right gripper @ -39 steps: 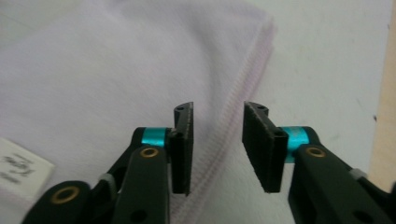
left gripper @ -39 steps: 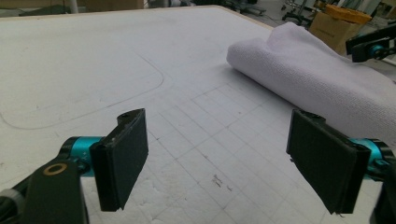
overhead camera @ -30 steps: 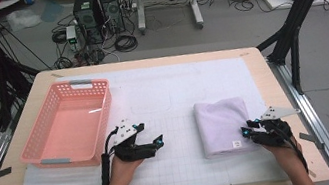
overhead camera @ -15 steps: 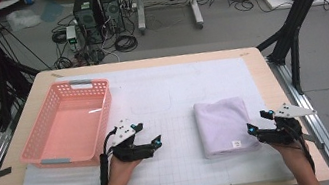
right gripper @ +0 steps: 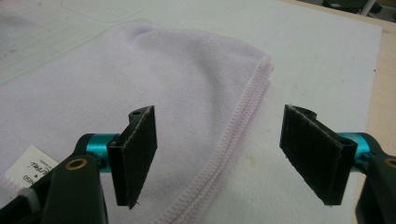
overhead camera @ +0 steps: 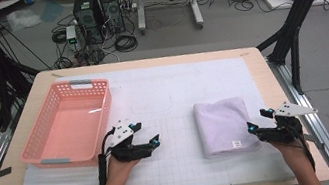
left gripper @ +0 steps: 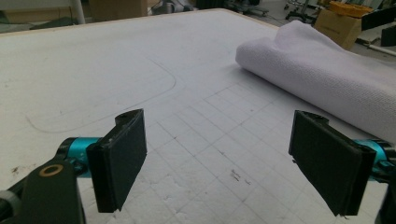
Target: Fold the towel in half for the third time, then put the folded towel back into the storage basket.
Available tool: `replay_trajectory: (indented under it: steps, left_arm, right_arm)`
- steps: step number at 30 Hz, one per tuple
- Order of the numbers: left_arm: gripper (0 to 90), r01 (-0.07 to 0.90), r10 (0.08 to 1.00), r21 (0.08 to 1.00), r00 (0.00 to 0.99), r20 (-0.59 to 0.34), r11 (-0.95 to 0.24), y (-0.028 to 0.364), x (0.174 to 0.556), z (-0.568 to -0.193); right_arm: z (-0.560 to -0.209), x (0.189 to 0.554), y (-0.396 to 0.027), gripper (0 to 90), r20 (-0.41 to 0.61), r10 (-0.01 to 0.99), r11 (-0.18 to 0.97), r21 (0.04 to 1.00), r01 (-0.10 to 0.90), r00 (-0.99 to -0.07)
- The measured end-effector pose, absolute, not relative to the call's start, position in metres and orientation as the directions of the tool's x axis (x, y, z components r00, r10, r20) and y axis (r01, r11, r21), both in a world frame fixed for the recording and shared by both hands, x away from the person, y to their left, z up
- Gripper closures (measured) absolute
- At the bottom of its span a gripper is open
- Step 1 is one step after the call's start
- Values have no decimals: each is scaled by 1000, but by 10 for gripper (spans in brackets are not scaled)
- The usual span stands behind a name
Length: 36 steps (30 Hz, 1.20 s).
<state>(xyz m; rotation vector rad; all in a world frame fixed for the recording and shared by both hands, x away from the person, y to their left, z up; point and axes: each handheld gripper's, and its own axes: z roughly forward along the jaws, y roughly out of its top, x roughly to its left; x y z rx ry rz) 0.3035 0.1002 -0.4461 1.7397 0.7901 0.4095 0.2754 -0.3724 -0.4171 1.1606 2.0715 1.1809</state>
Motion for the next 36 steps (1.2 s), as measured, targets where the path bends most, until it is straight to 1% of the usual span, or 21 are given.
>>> replay_trajectory:
  steps: [5,11,17,22,25,28,36]
  left_arm:
    - [179,316,689,933,715,-115,-173,99,303,-447]
    - [179,316,685,935,718,-123,-163,98,303,-446]
    - [179,339,686,927,714,-141,-162,91,308,-445]
    - [188,354,664,918,732,-154,-178,80,314,-445]
    - [228,371,651,909,741,-166,-191,72,319,-445]
    - [228,396,647,900,738,-193,-182,65,324,-445]
    - [224,418,625,887,751,-214,-198,38,334,-438]
  right_arm:
    - [-415,276,-371,263,-5,850,268,865,424,-527]
    - [-416,277,-370,264,-2,849,272,859,434,-528]
    - [-414,276,-375,264,1,857,259,864,431,-515]
    - [-415,276,-375,264,0,856,264,860,437,-518]
    - [-415,277,-375,264,8,854,260,859,441,-520]
    - [-416,278,-375,264,8,853,261,860,438,-523]
    - [-415,279,-375,264,15,848,257,862,436,-530]
